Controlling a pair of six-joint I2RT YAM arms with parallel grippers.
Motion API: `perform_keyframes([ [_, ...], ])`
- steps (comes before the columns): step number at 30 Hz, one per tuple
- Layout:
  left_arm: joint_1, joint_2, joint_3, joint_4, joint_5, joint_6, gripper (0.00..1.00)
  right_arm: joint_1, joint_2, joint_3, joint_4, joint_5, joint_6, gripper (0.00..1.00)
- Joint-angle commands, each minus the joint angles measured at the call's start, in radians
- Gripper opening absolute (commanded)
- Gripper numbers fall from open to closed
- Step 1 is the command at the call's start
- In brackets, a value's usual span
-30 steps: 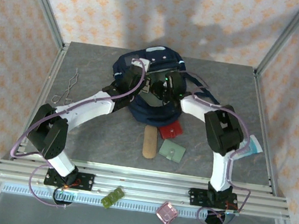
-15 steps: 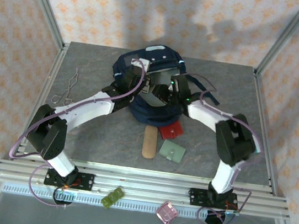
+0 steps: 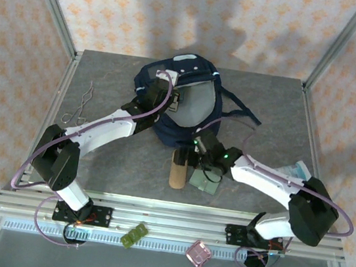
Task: Pack the student bag
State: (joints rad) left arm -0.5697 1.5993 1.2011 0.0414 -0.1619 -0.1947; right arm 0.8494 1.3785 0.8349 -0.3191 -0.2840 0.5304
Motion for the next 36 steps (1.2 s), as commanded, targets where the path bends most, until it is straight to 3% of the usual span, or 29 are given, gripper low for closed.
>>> perform_keyframes([
  [1, -0.01, -0.053, 0.015, 0.084, 0.024, -0.043, 0.0, 0.06, 0.005, -0.003, -0.066, 0.087, 0.049, 0.84],
  [12, -0.012, -0.078, -0.015, 0.101, 0.025, -0.055, 0.0, 0.207, 0.267, 0.111, -0.153, 0.188, 0.128, 0.85],
  [20, -0.012, -0.073, -0.011, 0.106, 0.03, -0.058, 0.0, 0.239, 0.392, 0.204, -0.253, 0.278, 0.154, 0.8],
  [25, -0.012, -0.07, -0.002, 0.1, 0.031, -0.06, 0.0, 0.238, 0.354, 0.207, -0.261, 0.312, 0.148, 0.61],
  [36, -0.006, -0.088, 0.046, 0.093, -0.039, -0.037, 0.0, 0.238, 0.022, 0.152, -0.253, 0.309, -0.002, 0.51],
])
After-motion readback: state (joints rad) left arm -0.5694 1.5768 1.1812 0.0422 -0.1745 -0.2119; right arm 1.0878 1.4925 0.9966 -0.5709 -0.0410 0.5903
